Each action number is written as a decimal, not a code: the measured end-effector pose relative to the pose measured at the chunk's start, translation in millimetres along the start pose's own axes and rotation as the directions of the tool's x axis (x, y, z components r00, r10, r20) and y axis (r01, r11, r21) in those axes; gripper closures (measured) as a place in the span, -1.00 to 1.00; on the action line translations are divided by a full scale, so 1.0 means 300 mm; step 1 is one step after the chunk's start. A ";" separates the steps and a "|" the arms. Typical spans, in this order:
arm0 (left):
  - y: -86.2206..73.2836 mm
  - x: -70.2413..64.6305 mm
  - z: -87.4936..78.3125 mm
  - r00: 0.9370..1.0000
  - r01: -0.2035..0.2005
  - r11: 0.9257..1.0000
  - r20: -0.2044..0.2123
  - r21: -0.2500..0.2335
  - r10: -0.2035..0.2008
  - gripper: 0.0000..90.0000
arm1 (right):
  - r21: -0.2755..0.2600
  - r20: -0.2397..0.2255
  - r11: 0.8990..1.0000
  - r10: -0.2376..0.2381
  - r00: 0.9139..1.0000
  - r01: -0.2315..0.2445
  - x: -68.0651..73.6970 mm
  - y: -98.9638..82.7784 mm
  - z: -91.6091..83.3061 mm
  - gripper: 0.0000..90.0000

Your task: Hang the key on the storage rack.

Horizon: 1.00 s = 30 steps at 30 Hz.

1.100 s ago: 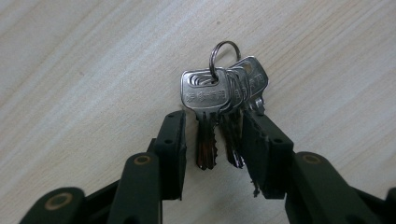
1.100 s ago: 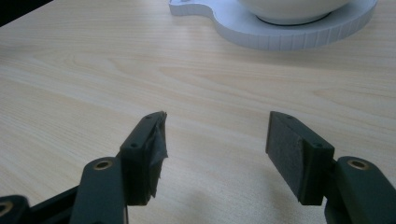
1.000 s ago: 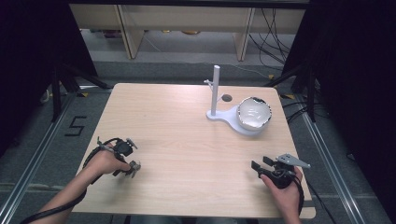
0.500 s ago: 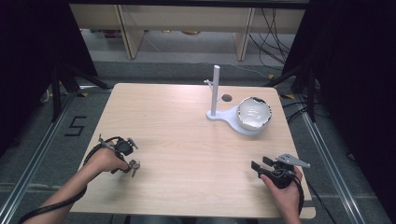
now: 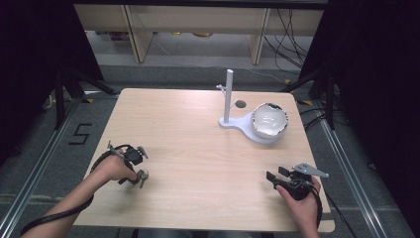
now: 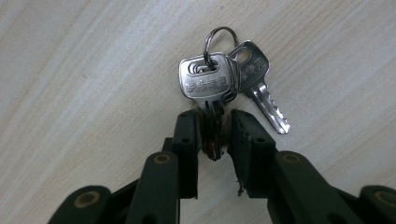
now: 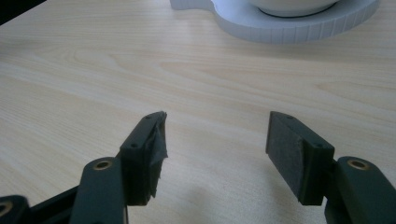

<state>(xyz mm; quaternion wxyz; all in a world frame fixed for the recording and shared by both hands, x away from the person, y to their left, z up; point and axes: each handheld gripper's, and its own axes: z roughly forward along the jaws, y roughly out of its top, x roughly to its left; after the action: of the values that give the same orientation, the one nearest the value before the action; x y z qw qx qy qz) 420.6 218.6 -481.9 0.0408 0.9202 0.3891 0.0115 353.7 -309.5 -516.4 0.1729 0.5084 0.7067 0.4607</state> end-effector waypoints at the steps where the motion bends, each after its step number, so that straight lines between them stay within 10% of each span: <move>1: 0.005 0.001 -0.001 1.000 -0.010 1.000 -0.001 0.011 0.010 0.60 | 0.001 0.003 1.000 -0.001 1.000 0.001 -0.001 0.000 0.001 -0.14; 6: 0.022 -0.001 0.001 1.000 -0.011 1.000 0.002 0.028 0.011 0.63 | 0.031 -0.002 0.998 0.060 0.998 -0.060 0.015 0.001 -0.008 -0.14; 27: 0.043 -0.005 0.001 0.994 -0.107 0.993 0.002 0.056 0.107 0.80 | 0.042 -0.001 0.998 0.040 0.999 -0.040 0.014 0.000 -0.005 -0.13; 30: 0.042 -0.006 -0.001 0.986 -0.163 0.985 -0.022 0.049 0.164 0.81 | 0.040 -0.010 0.998 0.047 0.999 -0.047 0.015 0.000 -0.006 -0.13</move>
<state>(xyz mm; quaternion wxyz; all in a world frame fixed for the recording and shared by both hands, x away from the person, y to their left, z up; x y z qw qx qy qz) 428.5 208.6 -480.7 0.0128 0.9495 0.3129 0.0174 350.4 -306.4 -514.3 0.1480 0.5256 0.7046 0.4532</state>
